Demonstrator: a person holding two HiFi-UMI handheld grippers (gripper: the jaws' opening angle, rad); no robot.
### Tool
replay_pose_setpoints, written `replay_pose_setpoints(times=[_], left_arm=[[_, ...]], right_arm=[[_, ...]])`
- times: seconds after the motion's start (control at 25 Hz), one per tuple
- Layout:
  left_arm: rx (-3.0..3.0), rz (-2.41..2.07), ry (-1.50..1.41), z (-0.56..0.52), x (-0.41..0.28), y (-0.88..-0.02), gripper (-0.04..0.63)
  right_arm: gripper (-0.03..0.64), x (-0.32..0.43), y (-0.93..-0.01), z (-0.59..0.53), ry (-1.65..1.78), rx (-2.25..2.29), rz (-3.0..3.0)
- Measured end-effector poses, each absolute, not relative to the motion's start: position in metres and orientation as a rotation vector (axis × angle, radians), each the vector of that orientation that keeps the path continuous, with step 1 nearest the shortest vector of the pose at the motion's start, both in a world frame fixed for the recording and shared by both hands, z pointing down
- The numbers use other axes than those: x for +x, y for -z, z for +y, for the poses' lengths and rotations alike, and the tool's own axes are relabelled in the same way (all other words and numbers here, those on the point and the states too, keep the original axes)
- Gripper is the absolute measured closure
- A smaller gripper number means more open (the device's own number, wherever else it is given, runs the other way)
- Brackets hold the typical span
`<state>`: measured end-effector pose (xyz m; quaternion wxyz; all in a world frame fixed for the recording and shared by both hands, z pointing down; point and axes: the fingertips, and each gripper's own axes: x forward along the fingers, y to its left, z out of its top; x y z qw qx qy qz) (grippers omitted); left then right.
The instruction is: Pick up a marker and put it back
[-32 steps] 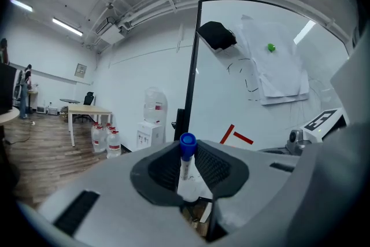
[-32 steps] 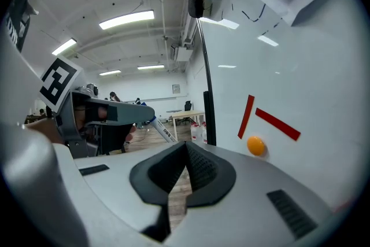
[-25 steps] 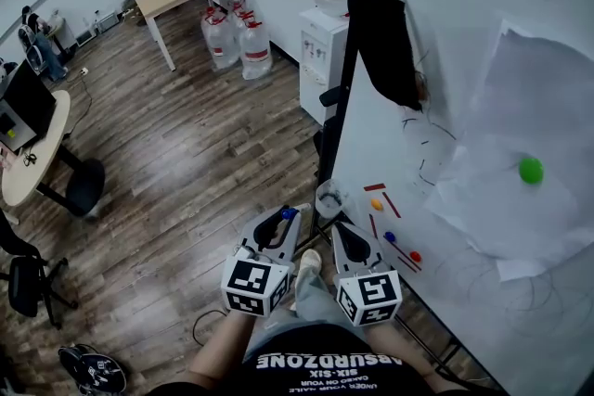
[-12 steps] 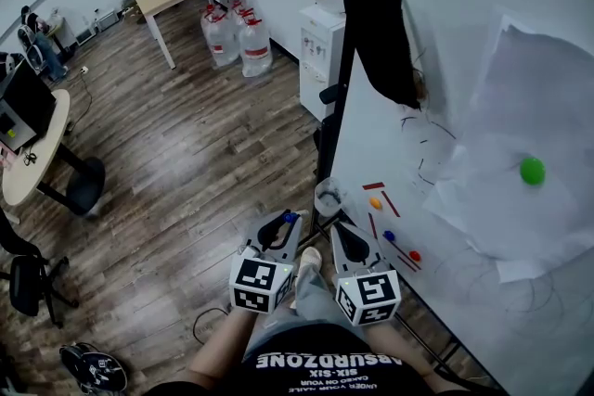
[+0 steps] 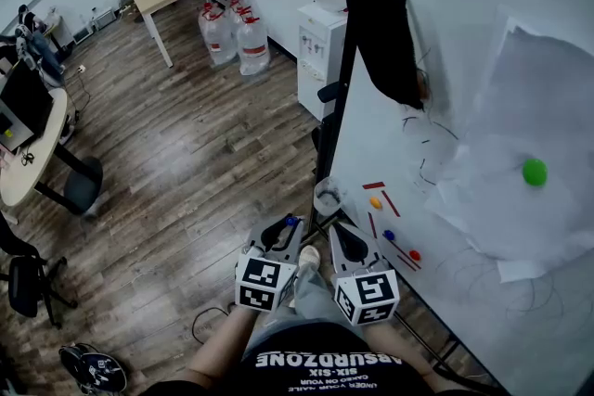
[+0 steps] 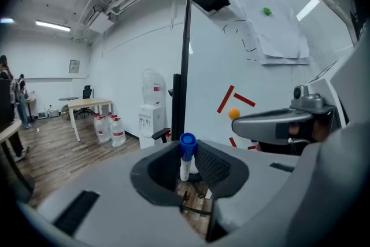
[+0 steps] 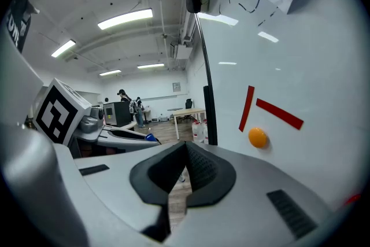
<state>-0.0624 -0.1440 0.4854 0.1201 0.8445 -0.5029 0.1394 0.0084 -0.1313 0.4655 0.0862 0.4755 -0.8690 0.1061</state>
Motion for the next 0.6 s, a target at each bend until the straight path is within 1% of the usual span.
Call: replay_pose_setpoints(times=[0.6], left_arm=[[2.477, -1.417, -0.442, -0.1465, -0.0559, -0.4971, 0.515]], right_arm=[[0.618, 0.009, -0.4638, -0.1342, -0.304, 1.432, -2.577]])
